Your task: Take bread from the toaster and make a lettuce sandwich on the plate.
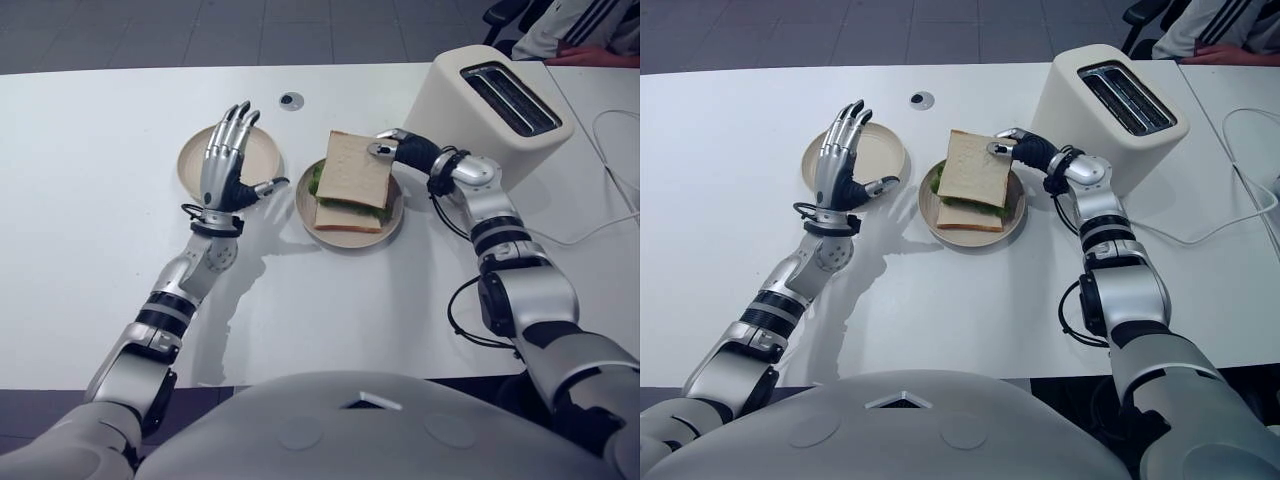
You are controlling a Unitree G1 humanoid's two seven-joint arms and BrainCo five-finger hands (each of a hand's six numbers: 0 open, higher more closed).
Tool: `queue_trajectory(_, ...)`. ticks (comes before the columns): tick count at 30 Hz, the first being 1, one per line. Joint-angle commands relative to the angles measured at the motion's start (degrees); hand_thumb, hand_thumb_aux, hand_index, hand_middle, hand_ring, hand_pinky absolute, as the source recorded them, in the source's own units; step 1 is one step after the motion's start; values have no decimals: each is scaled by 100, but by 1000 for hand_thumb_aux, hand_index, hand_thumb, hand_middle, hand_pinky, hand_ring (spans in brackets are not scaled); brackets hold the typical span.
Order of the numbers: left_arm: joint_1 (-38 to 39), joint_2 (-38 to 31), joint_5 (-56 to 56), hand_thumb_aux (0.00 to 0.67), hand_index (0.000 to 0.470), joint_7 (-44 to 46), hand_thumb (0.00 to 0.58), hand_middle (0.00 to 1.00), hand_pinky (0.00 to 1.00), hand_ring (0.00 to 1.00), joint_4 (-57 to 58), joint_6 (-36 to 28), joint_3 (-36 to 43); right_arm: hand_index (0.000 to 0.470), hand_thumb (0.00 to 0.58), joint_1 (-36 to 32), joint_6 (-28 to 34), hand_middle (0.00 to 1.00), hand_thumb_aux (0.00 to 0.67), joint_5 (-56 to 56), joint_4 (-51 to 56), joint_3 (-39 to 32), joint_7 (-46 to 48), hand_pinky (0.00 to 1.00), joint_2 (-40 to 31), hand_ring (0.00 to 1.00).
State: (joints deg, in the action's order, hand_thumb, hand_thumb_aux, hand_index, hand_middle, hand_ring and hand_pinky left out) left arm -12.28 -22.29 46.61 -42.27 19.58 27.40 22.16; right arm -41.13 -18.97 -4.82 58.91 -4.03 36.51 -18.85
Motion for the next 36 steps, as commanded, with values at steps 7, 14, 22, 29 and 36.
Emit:
queue_trajectory(7,-787,-29,1790,0,0,230,0,0,0,0,615,616,1610,470,580,82,-616,243,670,-687,408,-701,-150,243,225,243)
queue_trajectory(14,-922,-187,1773,0,0,-314,0,0,0,0,874,613,1545,470,580,-123,-553,247,670,157,392,-94,408,247,233,247)
queue_trajectory(22,-1045,-312,1826,0,0,-505,0,0,0,0,1022,623,1637,470,580,-88,-558,267,670,135,263,-125,903,267,62,267)
queue_trajectory(29,-1204,-166,1931,0,0,-324,0,0,0,0,1474,617,1955,470,580,-78,-663,259,670,-571,607,-575,174,259,-19,259)
queue_trajectory(36,-1451,210,1828,0,0,139,0,0,0,0,2776,743,2396,470,580,-159,-720,243,670,-768,742,-766,-222,243,86,243)
